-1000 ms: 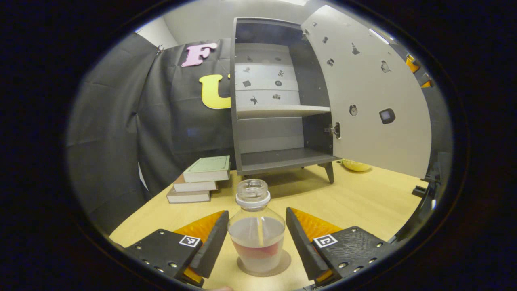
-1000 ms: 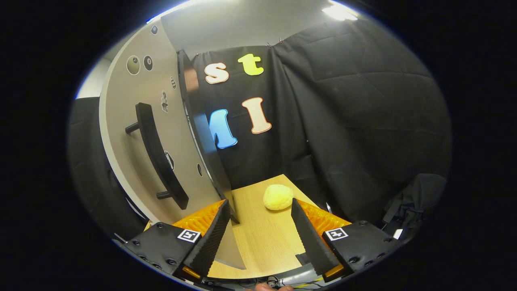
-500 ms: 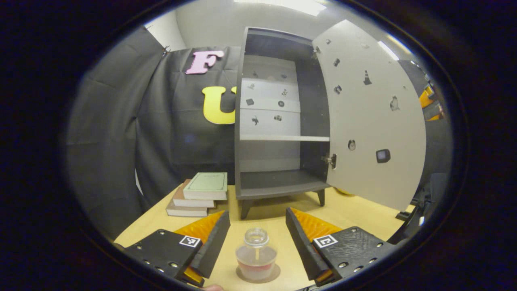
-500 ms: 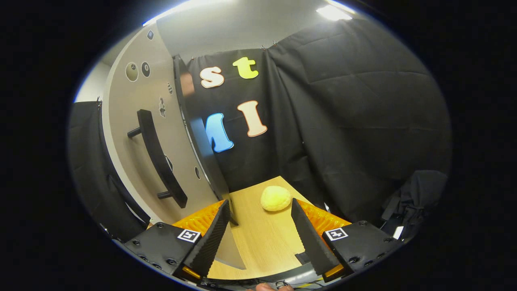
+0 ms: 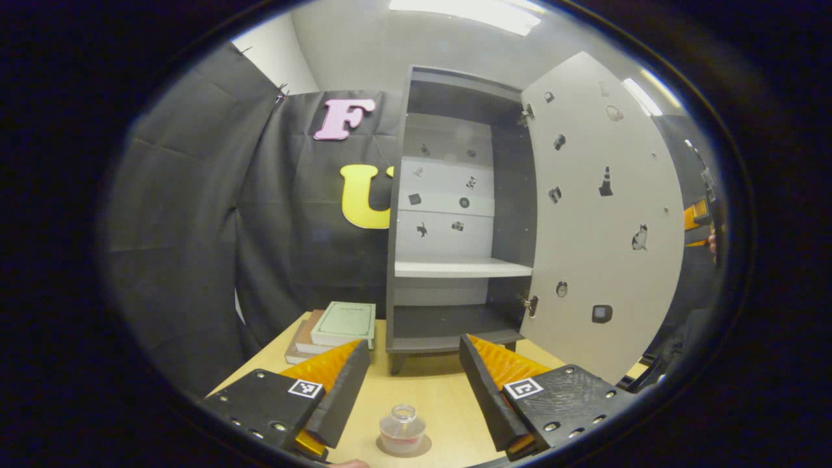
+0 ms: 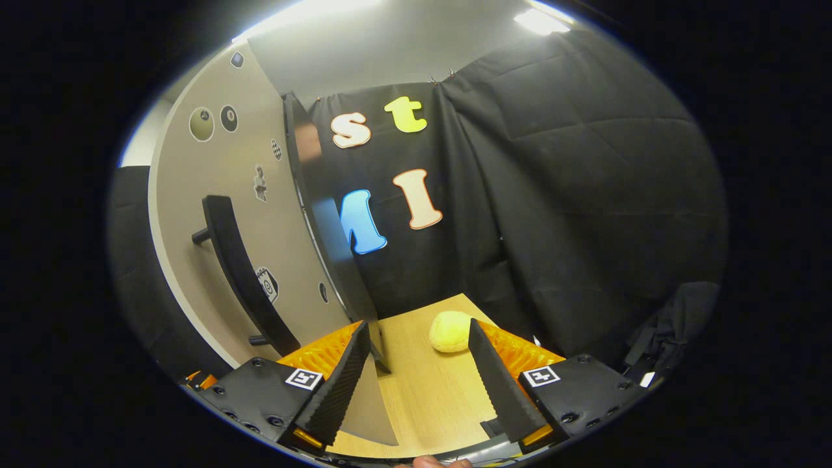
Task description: Open the cabinet door with the right hand, grasp the bottle in the cabinet with the left hand and place it on the coaster, then close the cabinet door with the right hand.
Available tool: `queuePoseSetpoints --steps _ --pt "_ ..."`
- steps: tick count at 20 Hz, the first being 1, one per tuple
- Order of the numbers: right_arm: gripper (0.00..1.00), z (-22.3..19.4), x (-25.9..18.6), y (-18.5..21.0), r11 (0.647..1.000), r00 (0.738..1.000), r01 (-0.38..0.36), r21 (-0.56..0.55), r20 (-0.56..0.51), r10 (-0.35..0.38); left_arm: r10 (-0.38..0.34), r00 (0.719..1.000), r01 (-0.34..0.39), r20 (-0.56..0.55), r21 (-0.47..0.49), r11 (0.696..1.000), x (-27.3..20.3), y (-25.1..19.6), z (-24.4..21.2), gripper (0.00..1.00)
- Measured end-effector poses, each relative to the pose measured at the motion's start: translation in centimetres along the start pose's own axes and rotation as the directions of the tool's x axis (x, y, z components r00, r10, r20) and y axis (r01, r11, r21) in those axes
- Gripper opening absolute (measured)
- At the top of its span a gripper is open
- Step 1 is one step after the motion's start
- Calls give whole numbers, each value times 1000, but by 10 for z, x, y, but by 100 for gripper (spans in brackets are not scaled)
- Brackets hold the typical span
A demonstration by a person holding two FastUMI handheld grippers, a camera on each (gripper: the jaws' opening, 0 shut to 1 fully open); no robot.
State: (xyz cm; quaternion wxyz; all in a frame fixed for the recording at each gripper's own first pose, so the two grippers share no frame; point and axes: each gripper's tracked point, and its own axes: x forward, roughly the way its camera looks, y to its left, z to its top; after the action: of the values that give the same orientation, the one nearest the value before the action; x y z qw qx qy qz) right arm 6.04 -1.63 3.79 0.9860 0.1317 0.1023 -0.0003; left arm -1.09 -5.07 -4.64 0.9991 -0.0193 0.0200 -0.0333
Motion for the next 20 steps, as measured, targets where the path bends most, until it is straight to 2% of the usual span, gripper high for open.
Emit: queuePoseSetpoints --steps 2,4,5,11,14,15,20 --pt "96 8 2 -2 999 1000 -16 -32 18 16 50 998 -50 -28 -5 999 -10 2 8 83" --pt "96 16 5 6 997 998 -66 -33 18 66 103 993 -104 -65 -13 994 -22 5 13 86" --pt "96 21 4 8 996 996 -85 -34 25 86 118 990 -120 -74 -23 993 -28 4 17 83" --pt "96 56 3 20 977 977 -193 -93 68 200 195 977 -199 -85 -51 979 -57 -7 47 86" --pt "96 60 4 30 958 963 -253 -133 65 263 281 951 -284 -127 -6 959 -75 -4 46 83" --pt "96 58 5 32 952 958 -270 -144 62 281 304 942 -306 -142 3 952 -83 -3 44 86" --pt "96 63 -1 41 937 942 -319 -141 64 330 284 946 -294 -157 -45 955 -99 -21 42 86"
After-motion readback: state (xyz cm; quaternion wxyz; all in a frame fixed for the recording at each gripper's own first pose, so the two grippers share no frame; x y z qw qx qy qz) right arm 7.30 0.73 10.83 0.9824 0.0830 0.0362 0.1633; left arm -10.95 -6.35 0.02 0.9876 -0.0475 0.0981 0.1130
